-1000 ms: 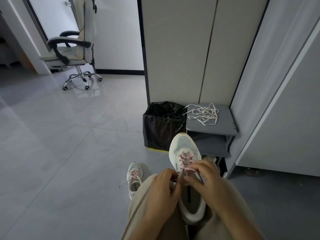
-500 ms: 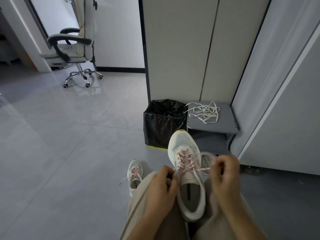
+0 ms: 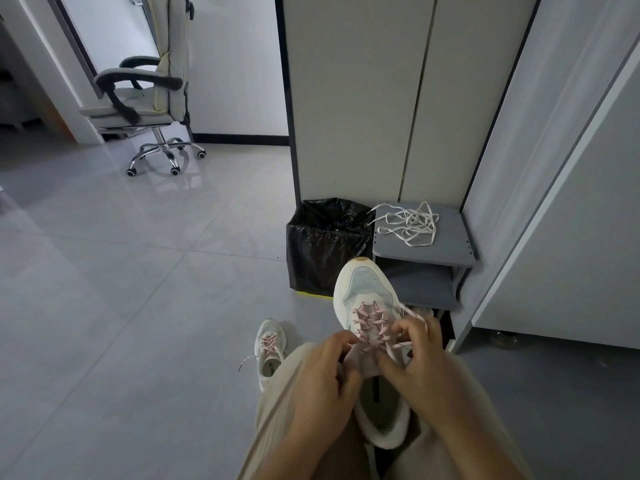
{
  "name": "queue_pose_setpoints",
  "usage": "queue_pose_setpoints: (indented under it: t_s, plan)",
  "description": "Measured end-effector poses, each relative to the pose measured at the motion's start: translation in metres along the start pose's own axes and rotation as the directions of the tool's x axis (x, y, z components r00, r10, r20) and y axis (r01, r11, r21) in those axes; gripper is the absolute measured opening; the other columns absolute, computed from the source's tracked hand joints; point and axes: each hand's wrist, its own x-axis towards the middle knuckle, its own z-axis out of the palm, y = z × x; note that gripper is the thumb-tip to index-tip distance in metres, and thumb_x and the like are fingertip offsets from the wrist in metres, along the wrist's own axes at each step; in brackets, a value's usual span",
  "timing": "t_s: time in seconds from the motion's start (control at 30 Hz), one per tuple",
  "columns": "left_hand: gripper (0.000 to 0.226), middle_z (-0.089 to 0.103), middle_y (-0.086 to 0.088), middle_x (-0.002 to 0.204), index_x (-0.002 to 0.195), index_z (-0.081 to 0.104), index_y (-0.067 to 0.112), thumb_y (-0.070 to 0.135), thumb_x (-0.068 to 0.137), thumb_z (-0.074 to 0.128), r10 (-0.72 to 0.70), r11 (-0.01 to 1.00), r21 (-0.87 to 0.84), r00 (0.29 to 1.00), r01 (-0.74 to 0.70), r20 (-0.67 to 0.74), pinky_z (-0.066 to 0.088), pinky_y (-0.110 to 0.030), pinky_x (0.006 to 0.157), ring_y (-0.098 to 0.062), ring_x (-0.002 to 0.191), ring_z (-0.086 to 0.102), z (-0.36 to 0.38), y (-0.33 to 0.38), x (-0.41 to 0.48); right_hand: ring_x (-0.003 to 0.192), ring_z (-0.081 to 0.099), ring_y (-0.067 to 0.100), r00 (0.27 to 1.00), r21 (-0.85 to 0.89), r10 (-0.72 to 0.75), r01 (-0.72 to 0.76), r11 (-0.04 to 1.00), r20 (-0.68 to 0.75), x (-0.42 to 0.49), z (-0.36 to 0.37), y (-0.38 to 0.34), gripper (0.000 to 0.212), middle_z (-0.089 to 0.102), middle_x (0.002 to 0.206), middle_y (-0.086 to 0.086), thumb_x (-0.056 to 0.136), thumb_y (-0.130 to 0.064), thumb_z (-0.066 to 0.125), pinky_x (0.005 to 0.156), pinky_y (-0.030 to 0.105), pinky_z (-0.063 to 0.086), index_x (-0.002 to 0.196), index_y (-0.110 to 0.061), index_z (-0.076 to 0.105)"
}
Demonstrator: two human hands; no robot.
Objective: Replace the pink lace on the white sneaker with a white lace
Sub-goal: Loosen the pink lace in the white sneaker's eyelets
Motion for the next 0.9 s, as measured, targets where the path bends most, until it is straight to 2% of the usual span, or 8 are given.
queue_pose_setpoints:
  t_s: [0.27, 0.37, 0.47, 0.6, 0.7, 0.77, 0.8, 0.9]
  plan:
    - [0.027, 0.058, 0.009, 0.096, 0.101, 0.057, 0.034, 0.039, 0.075, 0.055, 0.232, 0.933, 0.289, 0.972, -0.216, -0.022, 0.046, -0.016, 0.068, -0.004, 0.088, 0.044, 0.011, 0.011, 0.008, 0.085, 0.057, -0.001, 0.991, 0.258, 0.104, -0.123, 0.958, 0.085, -0.004, -0.006, 0.002, 0.029, 0.053, 0.106, -0.009, 0.079, -0.030, 0.069, 0.064, 0.006, 0.046, 0.095, -0.034, 0.045]
    - [0.026, 0.062, 0.010, 0.085, 0.083, 0.067, 0.033, 0.034, 0.061, 0.080, 0.269, 0.887, 0.389, 0.963, -0.248, 0.000, 0.046, -0.016, 0.068, -0.007, 0.079, 0.055, 0.016, 0.013, 0.032, 0.086, 0.060, 0.002, 0.986, 0.331, 0.150, -0.167, 0.929, 0.075, -0.002, -0.005, 0.004, 0.028, 0.059, 0.099, -0.011, 0.078, -0.029, 0.070, 0.068, 0.018, 0.050, 0.092, -0.036, 0.047]
    - [0.014, 0.059, 0.012, 0.078, 0.074, 0.068, 0.030, 0.030, 0.063, 0.078, 0.257, 0.893, 0.372, 0.966, -0.253, 0.041, 0.041, -0.015, 0.067, -0.007, 0.072, 0.058, 0.015, 0.011, 0.047, 0.088, 0.060, 0.002, 0.982, 0.350, 0.171, -0.188, 0.918, 0.079, -0.002, -0.004, 0.007, 0.028, 0.060, 0.096, -0.014, 0.079, -0.026, 0.070, 0.071, 0.018, 0.050, 0.092, -0.038, 0.048]
    - [0.012, 0.057, 0.012, 0.085, 0.075, 0.063, 0.024, 0.014, 0.080, 0.067, 0.015, 0.974, -0.225, 1.000, -0.011, 0.016, 0.043, -0.011, 0.072, -0.001, 0.082, 0.055, 0.010, 0.008, 0.040, 0.083, 0.061, 0.004, 0.981, 0.366, 0.191, -0.191, 0.911, 0.037, -0.003, -0.003, 0.010, 0.024, 0.063, 0.090, -0.010, 0.080, -0.018, 0.069, 0.069, 0.021, 0.050, 0.091, -0.032, 0.052]
    - [0.011, 0.061, 0.003, 0.075, 0.078, 0.061, 0.012, 0.003, 0.084, 0.063, -0.374, 0.694, -0.653, 0.927, 0.303, 0.033, 0.045, -0.012, 0.064, -0.005, 0.069, 0.055, 0.004, 0.003, 0.026, 0.076, 0.063, 0.005, 0.984, 0.378, 0.177, -0.165, 0.911, 0.005, -0.003, -0.003, 0.009, 0.019, 0.064, 0.084, -0.008, 0.081, -0.017, 0.067, 0.067, 0.028, 0.054, 0.088, -0.029, 0.054]
    - [0.005, 0.063, 0.000, 0.074, 0.083, 0.061, 0.006, 0.002, 0.085, 0.059, -0.486, 0.509, -0.784, 0.870, 0.356, 0.080, 0.046, -0.014, 0.065, -0.012, 0.072, 0.056, -0.001, 0.001, 0.020, 0.075, 0.062, 0.004, 0.987, 0.380, 0.159, -0.149, 0.913, 0.006, -0.003, -0.003, 0.010, 0.017, 0.064, 0.081, -0.008, 0.081, -0.016, 0.067, 0.067, 0.030, 0.055, 0.087, -0.028, 0.056]
    - [0.006, 0.063, -0.001, 0.077, 0.083, 0.062, 0.007, 0.003, 0.086, 0.059, -0.482, 0.537, -0.757, 0.872, 0.371, 0.086, 0.046, -0.013, 0.068, -0.011, 0.074, 0.057, -0.004, 0.000, 0.020, 0.074, 0.062, 0.004, 0.989, 0.363, 0.148, -0.141, 0.921, 0.009, -0.004, -0.002, 0.012, 0.017, 0.063, 0.082, -0.009, 0.081, -0.017, 0.067, 0.068, 0.031, 0.055, 0.087, -0.029, 0.057]
    - [0.015, 0.055, 0.012, 0.097, 0.087, 0.058, 0.027, 0.013, 0.087, 0.063, -0.263, 0.889, -0.380, 0.964, 0.254, 0.031, 0.041, -0.005, 0.074, 0.000, 0.086, 0.053, -0.011, 0.001, 0.028, 0.079, 0.061, 0.004, 0.991, 0.329, 0.131, -0.126, 0.936, 0.008, -0.004, 0.000, 0.017, 0.017, 0.062, 0.086, -0.012, 0.079, -0.022, 0.067, 0.071, 0.033, 0.056, 0.090, -0.030, 0.058]
